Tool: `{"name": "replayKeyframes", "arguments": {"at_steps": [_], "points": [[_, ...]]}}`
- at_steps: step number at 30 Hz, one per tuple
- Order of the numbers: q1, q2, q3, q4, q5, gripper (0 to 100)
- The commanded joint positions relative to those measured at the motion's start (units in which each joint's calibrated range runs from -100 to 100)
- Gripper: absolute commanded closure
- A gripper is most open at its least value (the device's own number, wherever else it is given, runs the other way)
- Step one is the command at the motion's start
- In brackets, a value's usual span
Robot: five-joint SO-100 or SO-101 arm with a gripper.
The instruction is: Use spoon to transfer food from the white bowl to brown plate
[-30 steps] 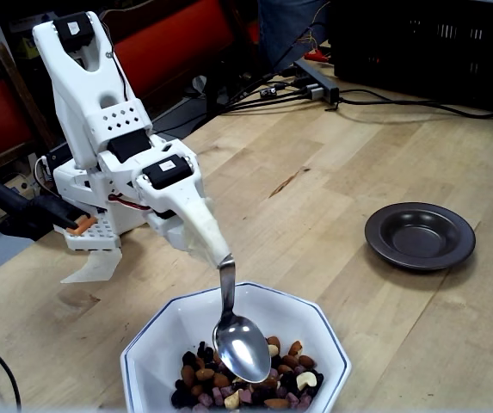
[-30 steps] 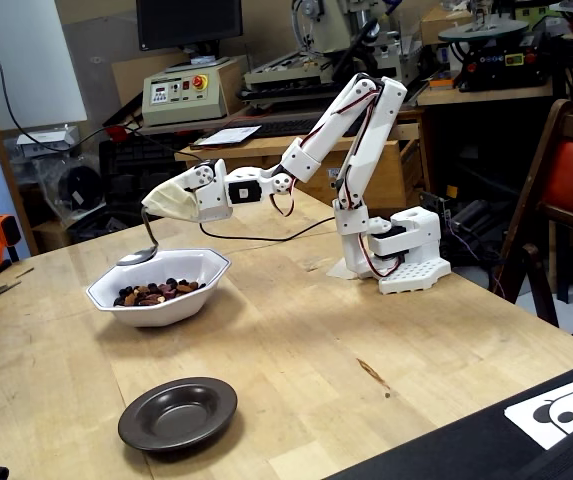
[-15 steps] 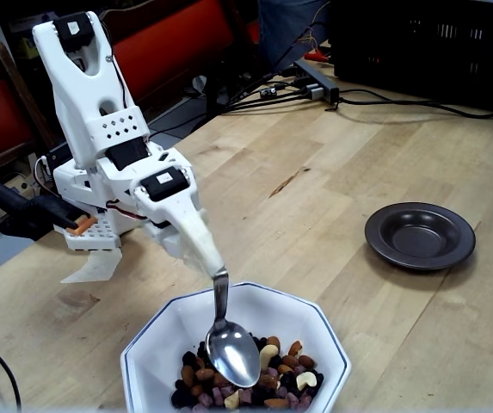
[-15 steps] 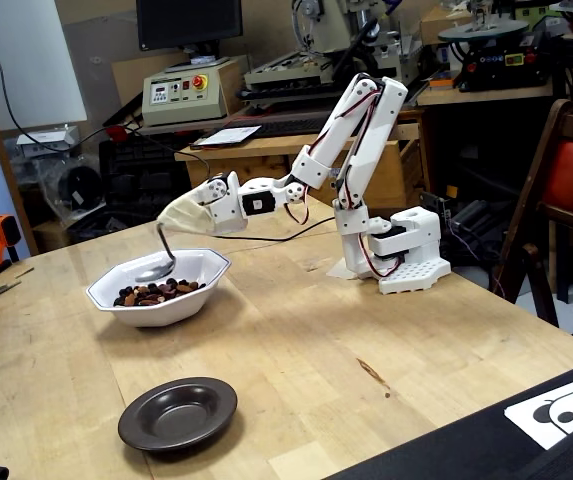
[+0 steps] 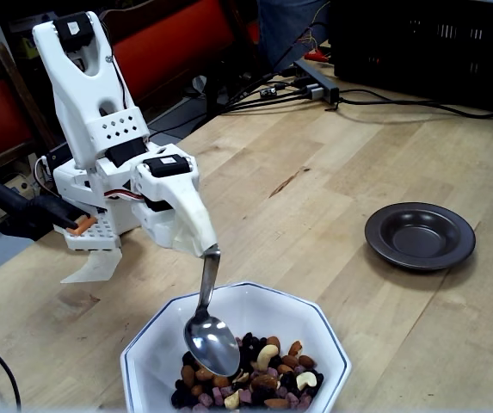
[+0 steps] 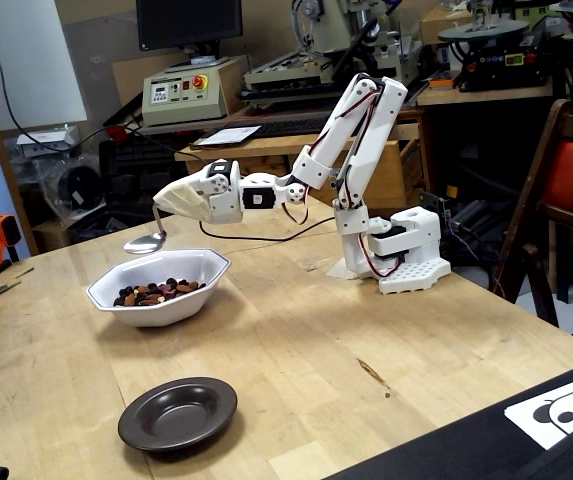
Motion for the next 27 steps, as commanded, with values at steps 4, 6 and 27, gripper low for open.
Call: {"name": "replayKeyframes", "arguments": {"at_steps": [4,6,27], "points": [[0.86,-1.93,4.64,-1.46,5.03,97],[0.86,-1.93,7.38,-1.46,6.15,97],[0.79,12.27,-0.05,-2.09,8.50,97]]}}
